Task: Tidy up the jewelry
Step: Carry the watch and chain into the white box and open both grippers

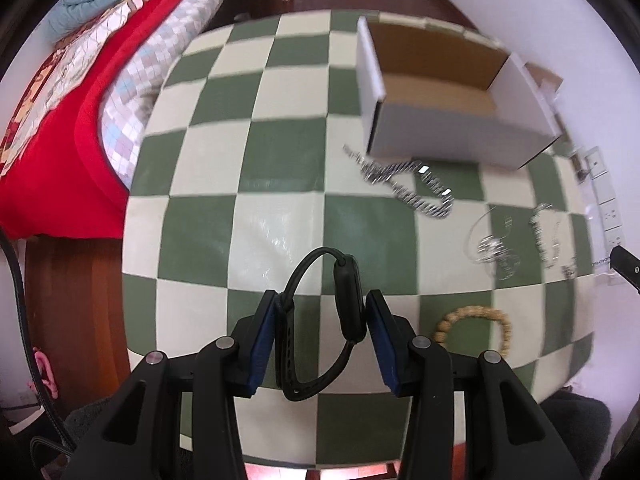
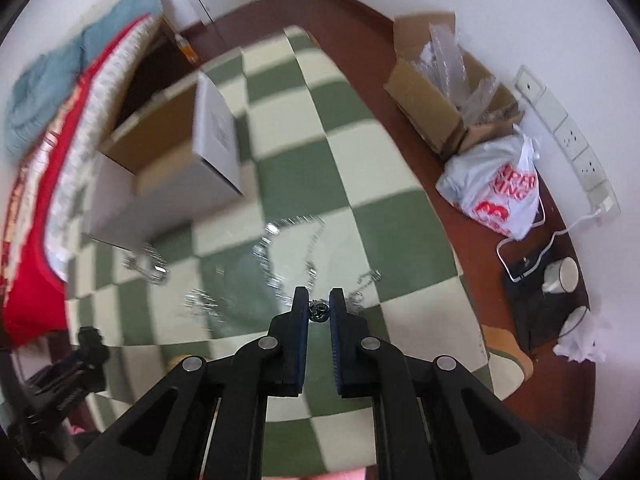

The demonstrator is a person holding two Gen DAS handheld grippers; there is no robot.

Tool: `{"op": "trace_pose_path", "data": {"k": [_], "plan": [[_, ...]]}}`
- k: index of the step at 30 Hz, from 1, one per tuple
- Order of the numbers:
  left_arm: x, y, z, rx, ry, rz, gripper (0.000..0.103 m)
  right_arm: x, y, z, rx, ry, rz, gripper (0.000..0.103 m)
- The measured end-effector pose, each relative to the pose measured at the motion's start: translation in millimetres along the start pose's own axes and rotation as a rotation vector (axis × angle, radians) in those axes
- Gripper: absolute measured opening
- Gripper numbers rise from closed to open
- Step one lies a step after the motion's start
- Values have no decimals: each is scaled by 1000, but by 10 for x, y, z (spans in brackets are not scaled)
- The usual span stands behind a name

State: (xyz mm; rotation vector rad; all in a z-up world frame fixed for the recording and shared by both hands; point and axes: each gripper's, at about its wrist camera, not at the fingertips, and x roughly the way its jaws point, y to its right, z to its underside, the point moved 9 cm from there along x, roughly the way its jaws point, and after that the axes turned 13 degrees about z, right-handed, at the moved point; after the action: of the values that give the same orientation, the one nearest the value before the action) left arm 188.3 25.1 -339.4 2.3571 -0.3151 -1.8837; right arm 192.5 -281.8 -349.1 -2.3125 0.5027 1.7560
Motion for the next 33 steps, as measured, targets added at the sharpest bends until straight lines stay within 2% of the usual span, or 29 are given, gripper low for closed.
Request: {"op": "trace_pose_path", "data": {"k": [8, 17, 24, 26, 33], "plan": [[-639, 271, -349, 65, 96, 45, 41, -931, -174, -316, 6, 124, -86, 10], [-1012, 515, -709, 120, 129, 63, 41, -1810, -470, -808, -43, 247, -155, 10], [-1086, 706, -1156, 103, 89, 139, 41, -2136, -801, -1119, -104, 290, -176, 10], [-1052, 748, -1319, 73, 63, 187, 41, -2150, -887, -1193, -112, 291, -177, 10], [-758, 765, -1731, -28, -16, 254, 41, -2003, -1251, -1423, -120, 253, -217, 10]]}}
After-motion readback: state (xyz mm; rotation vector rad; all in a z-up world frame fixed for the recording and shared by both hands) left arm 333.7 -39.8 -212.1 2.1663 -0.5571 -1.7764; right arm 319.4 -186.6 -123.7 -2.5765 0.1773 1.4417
